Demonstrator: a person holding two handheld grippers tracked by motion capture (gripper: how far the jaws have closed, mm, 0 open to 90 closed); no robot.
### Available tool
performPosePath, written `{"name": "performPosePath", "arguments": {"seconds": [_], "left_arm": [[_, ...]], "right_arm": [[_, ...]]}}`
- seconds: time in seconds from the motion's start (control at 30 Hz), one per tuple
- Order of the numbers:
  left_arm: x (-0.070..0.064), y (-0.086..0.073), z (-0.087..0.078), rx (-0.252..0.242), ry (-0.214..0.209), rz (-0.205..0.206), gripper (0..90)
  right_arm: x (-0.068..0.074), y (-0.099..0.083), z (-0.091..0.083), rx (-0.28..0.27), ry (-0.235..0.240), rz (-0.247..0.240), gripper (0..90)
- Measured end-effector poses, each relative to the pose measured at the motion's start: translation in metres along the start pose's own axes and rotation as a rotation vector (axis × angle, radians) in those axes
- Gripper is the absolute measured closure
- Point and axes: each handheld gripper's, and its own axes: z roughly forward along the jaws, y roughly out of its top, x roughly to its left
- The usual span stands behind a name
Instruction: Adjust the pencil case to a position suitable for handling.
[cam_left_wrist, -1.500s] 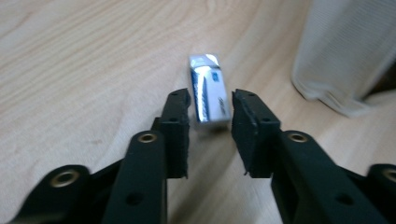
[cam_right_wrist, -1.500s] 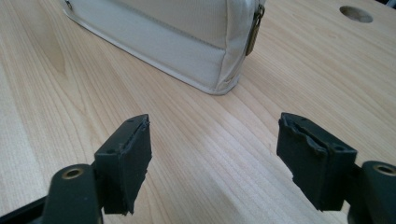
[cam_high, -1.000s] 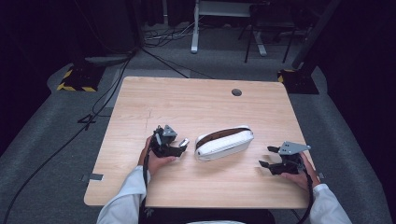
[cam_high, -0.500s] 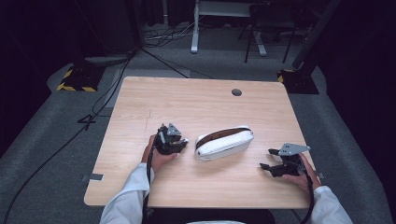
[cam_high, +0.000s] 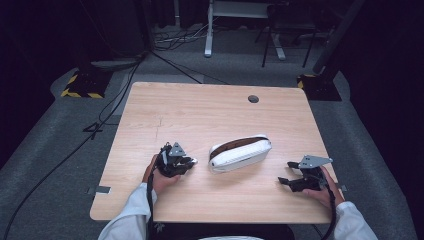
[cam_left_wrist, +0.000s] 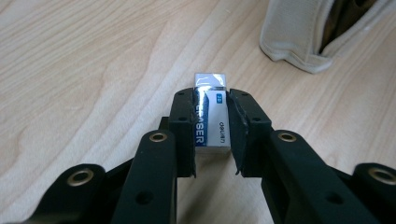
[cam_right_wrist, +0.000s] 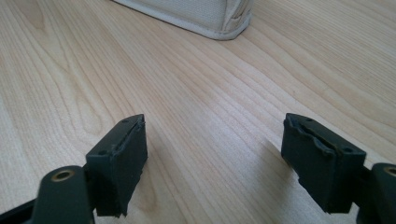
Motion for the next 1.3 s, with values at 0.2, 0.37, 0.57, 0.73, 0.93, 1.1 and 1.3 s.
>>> {"name": "performPosePath", "arguments": {"seconds": [0.2, 0.37, 0.57, 0.73, 0.93, 1.1, 1.3], "left_arm": [[-0.004, -0.002, -0.002, 0.003, 0.005, 0.003, 72.7], [-0.007, -0.001, -0.008, -0.020, 0.011, 0.011, 72.7], [-0.009, -0.002, -0.008, -0.025, 0.001, 0.011, 72.7], [-0.009, 0.004, -0.017, -0.065, 0.016, 0.022, 72.7], [-0.006, 0.008, -0.025, -0.109, 0.016, 0.011, 72.7], [-0.004, 0.013, -0.030, -0.136, 0.021, 0.018, 72.8], [-0.003, 0.018, -0.036, -0.167, 0.015, 0.005, 72.7]], "right_arm": [[0.000, 0.000, 0.000, 0.001, -0.002, 0.000, 22.8], [0.000, 0.000, 0.000, 0.000, -0.006, -0.003, 22.8], [0.001, 0.000, 0.000, -0.001, -0.007, -0.005, 22.9], [0.000, 0.000, 0.000, 0.002, -0.004, -0.003, 22.8], [0.000, 0.000, 0.000, 0.001, -0.002, 0.000, 22.7], [-0.002, 0.000, 0.000, 0.008, 0.004, 0.011, 22.1], [-0.002, 0.000, 0.001, 0.008, 0.002, 0.012, 21.6]]}}
